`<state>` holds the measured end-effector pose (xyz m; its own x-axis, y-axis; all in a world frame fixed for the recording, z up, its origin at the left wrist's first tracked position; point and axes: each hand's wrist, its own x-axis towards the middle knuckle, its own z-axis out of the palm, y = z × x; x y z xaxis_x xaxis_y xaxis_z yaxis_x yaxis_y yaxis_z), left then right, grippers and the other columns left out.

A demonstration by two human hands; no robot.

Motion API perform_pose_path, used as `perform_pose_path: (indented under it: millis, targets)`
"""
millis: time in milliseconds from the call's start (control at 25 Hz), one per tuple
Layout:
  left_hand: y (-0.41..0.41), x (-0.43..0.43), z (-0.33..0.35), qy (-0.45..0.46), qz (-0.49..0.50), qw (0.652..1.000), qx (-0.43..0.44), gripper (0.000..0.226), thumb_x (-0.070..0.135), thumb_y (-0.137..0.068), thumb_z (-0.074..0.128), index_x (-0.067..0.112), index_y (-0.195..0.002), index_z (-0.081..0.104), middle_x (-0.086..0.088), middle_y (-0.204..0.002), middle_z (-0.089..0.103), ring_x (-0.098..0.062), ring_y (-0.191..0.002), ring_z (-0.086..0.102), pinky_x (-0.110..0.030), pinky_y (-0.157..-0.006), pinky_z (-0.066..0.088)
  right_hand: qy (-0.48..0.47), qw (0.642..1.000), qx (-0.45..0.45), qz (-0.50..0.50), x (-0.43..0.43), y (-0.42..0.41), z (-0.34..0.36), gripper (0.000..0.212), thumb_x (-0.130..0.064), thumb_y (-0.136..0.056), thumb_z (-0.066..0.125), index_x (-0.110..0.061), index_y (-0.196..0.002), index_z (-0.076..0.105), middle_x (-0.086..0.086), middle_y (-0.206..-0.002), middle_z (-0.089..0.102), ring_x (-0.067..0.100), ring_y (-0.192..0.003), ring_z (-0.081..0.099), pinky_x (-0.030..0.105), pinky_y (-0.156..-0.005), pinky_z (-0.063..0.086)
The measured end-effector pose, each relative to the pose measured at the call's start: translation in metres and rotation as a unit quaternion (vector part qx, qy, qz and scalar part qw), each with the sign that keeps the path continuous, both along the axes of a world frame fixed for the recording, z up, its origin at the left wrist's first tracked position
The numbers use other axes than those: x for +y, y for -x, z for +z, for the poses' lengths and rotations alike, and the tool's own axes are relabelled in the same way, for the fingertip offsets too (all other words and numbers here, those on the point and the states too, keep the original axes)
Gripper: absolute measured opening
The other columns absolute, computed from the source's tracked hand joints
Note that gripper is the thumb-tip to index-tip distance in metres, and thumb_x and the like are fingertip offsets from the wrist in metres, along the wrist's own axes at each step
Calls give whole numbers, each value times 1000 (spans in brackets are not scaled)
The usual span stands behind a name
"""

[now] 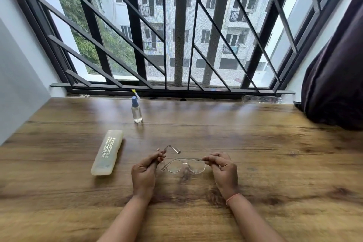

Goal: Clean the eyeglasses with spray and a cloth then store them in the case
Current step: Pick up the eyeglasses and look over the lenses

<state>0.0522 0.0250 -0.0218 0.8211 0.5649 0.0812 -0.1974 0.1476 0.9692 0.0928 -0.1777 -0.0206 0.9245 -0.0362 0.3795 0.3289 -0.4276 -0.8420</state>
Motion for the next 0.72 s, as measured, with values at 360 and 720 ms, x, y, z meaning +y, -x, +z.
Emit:
perform_pose_path:
  millis: [360, 720]
  targets:
    - [8, -4, -2, -182, 18, 982, 45, 20, -5, -75, 69, 7, -90, 74, 28, -72, 69, 4, -75, 66, -10, -73, 50, 24, 999, 7, -20, -2, 1, 1, 30, 12, -69, 69, -17, -76, 75, -17, -74, 61, 15, -84, 57, 6, -77, 43]
    - [7, -6, 3, -83, 46, 994, 46, 22, -12, -76, 65, 0, -93, 71, 19, -66, 70, 1, -68, 67, -9, -66, 52, 369, 892, -261, 3, 52, 22, 42, 15, -25, -70, 68, -23, -84, 70, -6, -86, 62, 19, -87, 48, 32, -74, 33]
